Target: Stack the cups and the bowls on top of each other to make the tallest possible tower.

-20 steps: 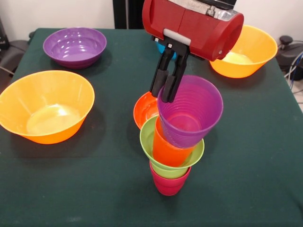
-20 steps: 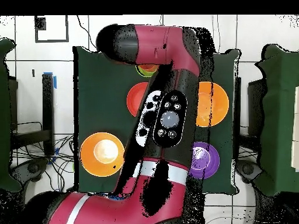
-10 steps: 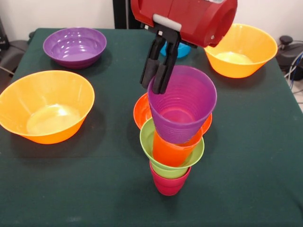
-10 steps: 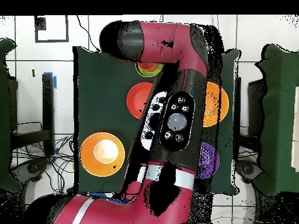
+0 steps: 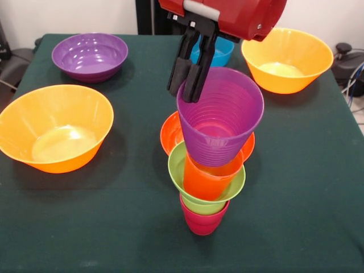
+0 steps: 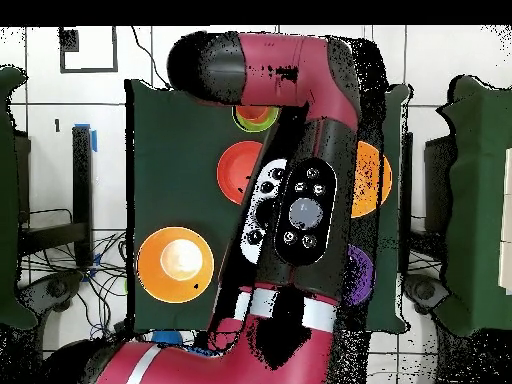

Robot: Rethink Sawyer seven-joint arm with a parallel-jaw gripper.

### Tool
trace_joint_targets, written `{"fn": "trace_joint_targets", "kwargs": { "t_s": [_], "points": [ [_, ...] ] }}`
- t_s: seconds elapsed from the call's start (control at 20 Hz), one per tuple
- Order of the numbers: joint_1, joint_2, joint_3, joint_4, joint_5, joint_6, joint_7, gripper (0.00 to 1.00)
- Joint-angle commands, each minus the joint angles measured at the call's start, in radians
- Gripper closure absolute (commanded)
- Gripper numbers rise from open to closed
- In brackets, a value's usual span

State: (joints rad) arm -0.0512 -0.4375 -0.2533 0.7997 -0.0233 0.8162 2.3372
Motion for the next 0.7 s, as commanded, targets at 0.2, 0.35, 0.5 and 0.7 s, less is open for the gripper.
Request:
{"fn": "trace_joint_targets", "kwargs": {
  "t_s": [0.2, 0.35, 0.5, 0.7],
  "points": [
    [-0.002, 0.004, 0.116, 0.116, -0.077, 0.010, -0.219, 1.00],
    [0.000, 0.000, 0.118, 0.128, -0.079, 0.007, -0.216, 1.00],
    [0.000, -0.005, 0.124, 0.146, -0.078, 0.007, -0.217, 1.00],
    [0.000, -0.013, 0.127, 0.163, -0.081, 0.002, -0.209, 1.00]
  ]
}}
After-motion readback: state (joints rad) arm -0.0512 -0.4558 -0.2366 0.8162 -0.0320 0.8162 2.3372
